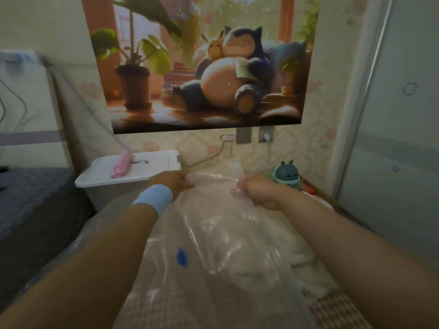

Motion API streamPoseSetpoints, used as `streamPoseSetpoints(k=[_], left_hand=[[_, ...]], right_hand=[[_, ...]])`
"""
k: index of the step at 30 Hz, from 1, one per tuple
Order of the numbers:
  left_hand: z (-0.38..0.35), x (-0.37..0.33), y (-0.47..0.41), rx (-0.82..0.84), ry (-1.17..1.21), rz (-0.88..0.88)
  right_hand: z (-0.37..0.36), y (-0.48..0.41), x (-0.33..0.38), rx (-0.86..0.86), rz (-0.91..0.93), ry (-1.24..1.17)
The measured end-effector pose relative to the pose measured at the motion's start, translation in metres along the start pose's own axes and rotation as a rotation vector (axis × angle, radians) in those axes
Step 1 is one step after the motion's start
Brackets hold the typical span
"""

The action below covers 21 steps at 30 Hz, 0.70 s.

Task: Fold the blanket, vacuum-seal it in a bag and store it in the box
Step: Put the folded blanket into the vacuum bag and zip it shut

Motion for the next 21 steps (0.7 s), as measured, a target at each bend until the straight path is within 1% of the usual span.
streamPoseSetpoints(k=[2,3,4,5,6,7,8,10,11,14,16,17,18,21], left_hand=[[0.020,0.013,-0.004,-0.017,-0.169,0.045],[0.028,0.014,-0.004,-0.066,-0.284,0.042],[0.034,0.008,-0.001,-0.158,-0.335,0.022],[0.036,0.000,0.005,-0.263,-0.293,-0.012],[0.036,-0.008,0.014,-0.318,-0.165,-0.046],[0.030,-0.023,0.024,-0.309,0.025,-0.078],[0.020,-0.034,0.033,-0.233,0.216,-0.087],[-0.004,-0.052,0.054,-0.009,0.534,-0.041],[-0.011,-0.058,0.063,0.062,0.623,-0.022],[-0.017,-0.059,0.078,0.147,0.837,0.011],[-0.017,-0.059,0.082,0.179,0.952,0.036],[-0.018,-0.058,0.083,0.175,0.940,0.050],[-0.019,-0.055,0.082,0.161,0.913,0.070],[-0.013,-0.036,0.083,0.141,0.845,0.126]], right_hand=[[-0.025,0.000,0.011,0.039,-0.008,0.014],[-0.036,-0.002,0.015,0.052,-0.020,-0.002],[-0.045,-0.005,0.017,0.052,-0.032,-0.032],[-0.051,-0.010,0.019,0.042,-0.047,-0.067],[-0.057,-0.013,0.021,0.033,-0.065,-0.107],[-0.058,-0.016,0.022,0.017,-0.083,-0.154],[-0.058,-0.019,0.024,0.002,-0.091,-0.212],[-0.055,-0.018,0.029,0.001,-0.086,-0.358],[-0.052,-0.016,0.031,0.032,-0.082,-0.439],[-0.042,-0.005,0.027,0.212,-0.065,-0.602],[-0.040,0.005,0.020,0.348,-0.044,-0.545],[-0.041,0.009,0.016,0.397,-0.039,-0.453],[-0.044,0.011,0.011,0.409,-0.045,-0.344],[-0.052,0.023,0.000,0.270,-0.079,-0.043]])
Point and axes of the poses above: each hand's wrist, its own y-axis away from the middle knuckle, its own z-axis out of the back of the hand, x = y × z, the point moved 4 cm from there along -y, towards the middle knuckle, and after that the axes turned 1 degree about -x, right-handed, at the moved point
